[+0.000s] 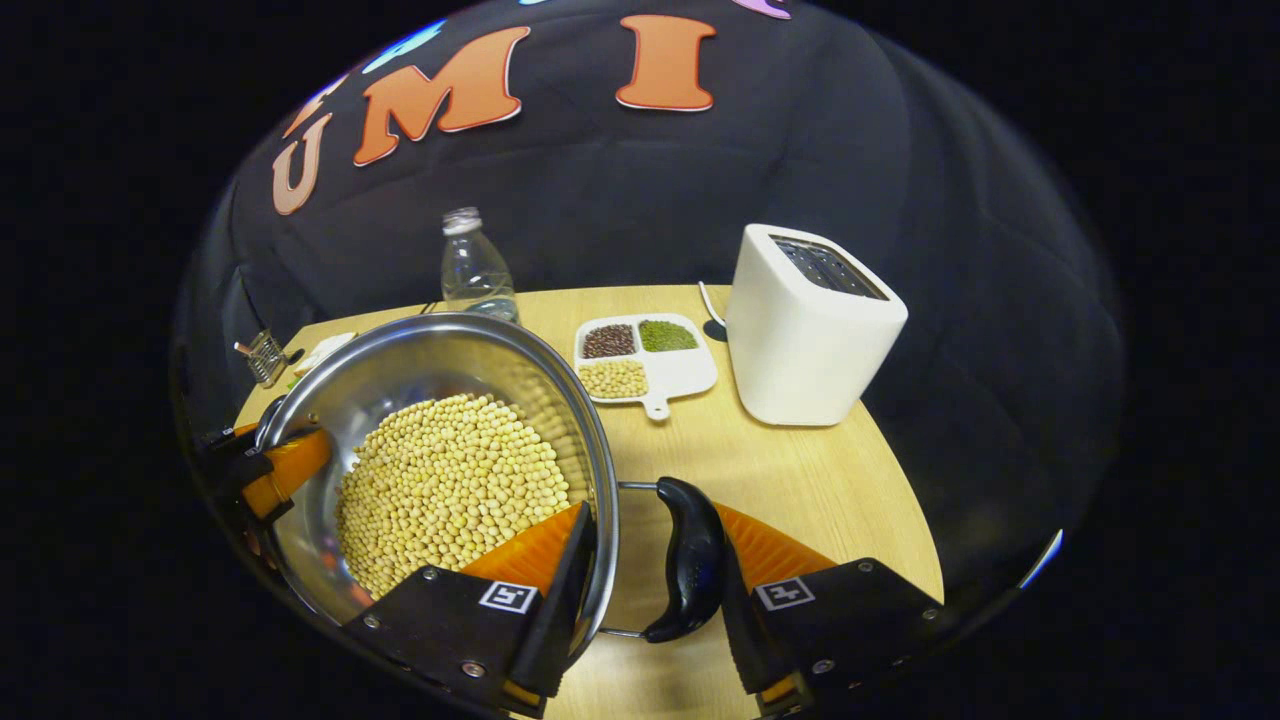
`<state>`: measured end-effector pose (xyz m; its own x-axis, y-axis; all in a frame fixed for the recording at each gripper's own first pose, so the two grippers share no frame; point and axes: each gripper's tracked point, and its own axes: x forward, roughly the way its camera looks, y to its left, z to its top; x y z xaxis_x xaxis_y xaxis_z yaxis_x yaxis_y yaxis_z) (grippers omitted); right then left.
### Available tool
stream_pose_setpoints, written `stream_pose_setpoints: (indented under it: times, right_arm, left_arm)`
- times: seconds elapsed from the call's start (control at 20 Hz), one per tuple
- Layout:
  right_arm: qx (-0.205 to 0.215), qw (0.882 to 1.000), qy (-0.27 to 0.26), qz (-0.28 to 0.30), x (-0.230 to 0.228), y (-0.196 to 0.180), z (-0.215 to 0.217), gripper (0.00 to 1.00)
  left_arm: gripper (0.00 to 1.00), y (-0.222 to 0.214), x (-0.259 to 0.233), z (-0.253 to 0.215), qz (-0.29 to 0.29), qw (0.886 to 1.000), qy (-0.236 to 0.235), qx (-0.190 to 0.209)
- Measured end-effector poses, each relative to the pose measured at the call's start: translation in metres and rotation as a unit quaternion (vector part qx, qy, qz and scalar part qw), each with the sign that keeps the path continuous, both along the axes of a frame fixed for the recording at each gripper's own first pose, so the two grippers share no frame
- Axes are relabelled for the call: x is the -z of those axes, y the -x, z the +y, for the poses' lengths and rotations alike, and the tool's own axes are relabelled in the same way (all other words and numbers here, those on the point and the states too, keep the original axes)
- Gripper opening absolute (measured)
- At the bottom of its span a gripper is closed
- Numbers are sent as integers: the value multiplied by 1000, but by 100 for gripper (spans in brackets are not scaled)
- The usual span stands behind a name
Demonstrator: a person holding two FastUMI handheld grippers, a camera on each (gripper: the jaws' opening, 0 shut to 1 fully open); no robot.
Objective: First push the handle of the pot to place it horizontally, then grasp the pot with both hands and set it on the induction cooktop.
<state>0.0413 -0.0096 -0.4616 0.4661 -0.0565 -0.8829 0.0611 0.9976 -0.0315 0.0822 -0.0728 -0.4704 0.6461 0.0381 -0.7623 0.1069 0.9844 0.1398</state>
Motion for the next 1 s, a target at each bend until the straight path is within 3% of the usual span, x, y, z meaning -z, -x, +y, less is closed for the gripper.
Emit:
stream_pose_setpoints:
  times: [0.15,0.2,0.5,0.55,0.6,0.7,0.75,0.8,0.85,1.0]
  right_arm:
    - [-17,1000,-9,-8,-14,-1,28,65]
    - [-23,1000,-13,-11,-18,-1,38,60]
    - [-50,998,-31,-26,-41,-4,97,64]
    - [-55,998,-33,-28,-44,-4,105,60]
    - [-63,997,-33,-25,-46,-4,114,64]
    - [-73,996,-34,-37,-52,-9,131,65]
    - [-76,996,-37,-40,-55,-8,140,60]
    - [-79,995,-40,-40,-57,-7,148,64]
    - [-83,995,-44,-40,-58,-7,157,60]
    - [-92,994,-53,-40,-57,-7,180,65]
  left_arm:
    - [75,7,-23,28,-9,1000,-5,-19]
    - [72,8,-30,40,-12,1000,-6,-25]
    - [75,20,-61,101,-30,998,-12,-56]
    - [75,23,-65,110,-31,997,-13,-63]
    - [75,26,-67,118,-33,997,-13,-69]
    - [75,31,-77,137,-37,996,-15,-80]
    - [72,31,-82,146,-40,995,-14,-86]
    - [75,33,-84,153,-41,995,-15,-91]
    - [72,34,-87,159,-43,994,-17,-96]
    - [72,41,-98,186,-46,993,-29,-105]
